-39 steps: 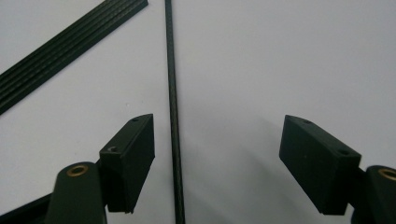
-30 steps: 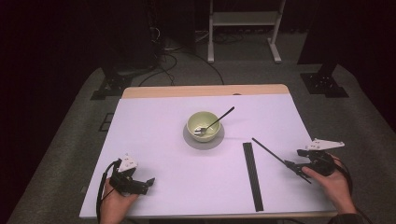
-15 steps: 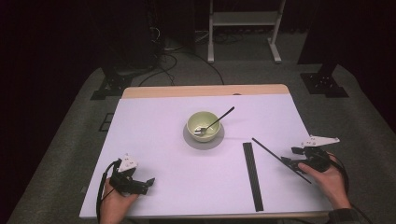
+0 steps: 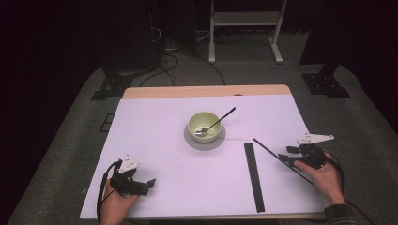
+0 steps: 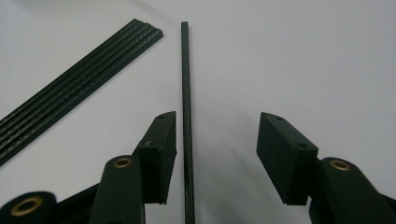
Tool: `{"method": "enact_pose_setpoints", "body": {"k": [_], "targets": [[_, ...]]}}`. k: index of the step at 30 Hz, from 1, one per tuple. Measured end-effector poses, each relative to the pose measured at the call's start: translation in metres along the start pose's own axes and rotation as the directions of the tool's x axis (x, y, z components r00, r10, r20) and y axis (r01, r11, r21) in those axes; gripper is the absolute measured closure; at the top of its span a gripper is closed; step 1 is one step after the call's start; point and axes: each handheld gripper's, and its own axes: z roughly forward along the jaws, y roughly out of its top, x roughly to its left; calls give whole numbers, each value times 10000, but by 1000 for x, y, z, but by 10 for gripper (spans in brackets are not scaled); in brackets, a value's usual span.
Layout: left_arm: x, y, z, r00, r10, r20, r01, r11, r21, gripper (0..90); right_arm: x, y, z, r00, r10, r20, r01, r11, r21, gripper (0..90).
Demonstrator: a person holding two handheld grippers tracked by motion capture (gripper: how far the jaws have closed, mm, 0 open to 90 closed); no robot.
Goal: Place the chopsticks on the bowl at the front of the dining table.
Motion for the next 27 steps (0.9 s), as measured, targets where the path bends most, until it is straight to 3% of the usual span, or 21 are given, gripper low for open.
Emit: {"method": "enact_pose_setpoints", "body": {"k": [11, 27], "targets": [[0, 0, 0, 10000, 1, 1, -1, 10000, 1, 0, 2, 3, 9, 9991, -216, -359, 218, 9998, 42, 636], [0, 0, 0, 10000, -1, 1, 1, 10000, 3, 0, 2, 2, 11, 9980, -251, -586, 252, 9997, 17, 753]]}}
